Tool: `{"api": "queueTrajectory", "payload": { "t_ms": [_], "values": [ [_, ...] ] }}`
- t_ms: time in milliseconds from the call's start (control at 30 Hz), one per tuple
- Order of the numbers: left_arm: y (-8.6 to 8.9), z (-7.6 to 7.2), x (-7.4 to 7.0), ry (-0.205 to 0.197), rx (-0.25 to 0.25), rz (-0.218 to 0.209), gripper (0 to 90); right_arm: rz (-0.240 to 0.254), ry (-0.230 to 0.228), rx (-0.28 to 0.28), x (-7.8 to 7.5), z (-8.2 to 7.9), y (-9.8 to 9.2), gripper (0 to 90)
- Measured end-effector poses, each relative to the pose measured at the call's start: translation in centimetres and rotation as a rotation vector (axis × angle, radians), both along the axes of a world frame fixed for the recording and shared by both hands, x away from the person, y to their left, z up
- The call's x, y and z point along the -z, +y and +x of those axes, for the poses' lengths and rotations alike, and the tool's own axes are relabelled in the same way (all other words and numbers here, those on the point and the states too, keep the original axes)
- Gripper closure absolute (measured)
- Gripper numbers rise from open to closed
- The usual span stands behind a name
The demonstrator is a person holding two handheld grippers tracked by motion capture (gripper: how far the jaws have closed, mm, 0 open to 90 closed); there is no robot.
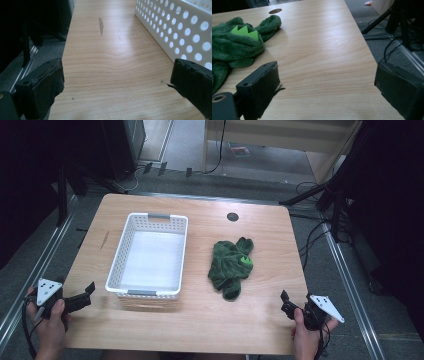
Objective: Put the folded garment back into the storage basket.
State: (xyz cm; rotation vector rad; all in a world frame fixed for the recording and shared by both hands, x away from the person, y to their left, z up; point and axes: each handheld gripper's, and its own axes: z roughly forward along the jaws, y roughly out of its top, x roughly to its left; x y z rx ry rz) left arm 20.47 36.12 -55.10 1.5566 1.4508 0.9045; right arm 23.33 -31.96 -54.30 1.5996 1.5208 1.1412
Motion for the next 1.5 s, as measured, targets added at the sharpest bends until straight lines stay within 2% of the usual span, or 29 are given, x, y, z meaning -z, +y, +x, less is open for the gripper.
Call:
{"api": "queueTrajectory", "payload": {
  "t_ms": [200,300,333,433,467,500,633,767,833,1033,1500],
  "values": [
    [0.0,0.0,0.0,0.001,-0.007,-0.001,0.0,-0.023,0.003,-0.015,-0.5,-0.1,0.8,6.4],
    [0.0,0.1,0.0,0.003,-0.010,0.001,0.0,-0.043,-0.014,-0.036,-1.1,-0.1,1.5,7.9],
    [0.0,0.1,0.0,0.002,-0.011,0.000,0.0,-0.049,-0.020,-0.036,-1.3,-0.1,1.7,8.6],
    [0.1,0.1,0.0,-0.001,-0.010,-0.008,0.0,-0.072,0.002,-0.005,-2.1,0.2,2.3,13.7],
    [0.1,0.1,0.0,0.000,-0.013,-0.013,0.0,-0.067,0.008,0.001,-2.6,0.3,2.6,13.6],
    [0.1,0.1,0.0,-0.001,-0.014,-0.015,0.0,-0.039,0.028,-0.012,-3.4,0.5,2.8,13.9],
    [0.1,0.2,0.0,-0.001,-0.014,-0.020,0.0,-0.032,0.031,-0.036,-4.3,1.1,3.4,13.5],
    [0.2,0.2,0.0,-0.003,-0.015,-0.024,0.0,-0.025,0.044,-0.062,-4.5,1.6,4.0,9.6],
    [0.2,0.2,0.0,-0.001,-0.013,-0.026,0.0,-0.001,0.061,-0.100,-4.8,2.2,4.8,5.7],
    [0.2,0.3,0.0,-0.001,-0.015,-0.029,0.0,0.021,0.083,-0.164,-5.4,3.7,6.6,3.2],
    [0.2,0.3,0.0,-0.003,-0.019,-0.039,0.0,0.030,0.119,-0.209,-6.3,5.8,10.3,2.9]
  ]
}}
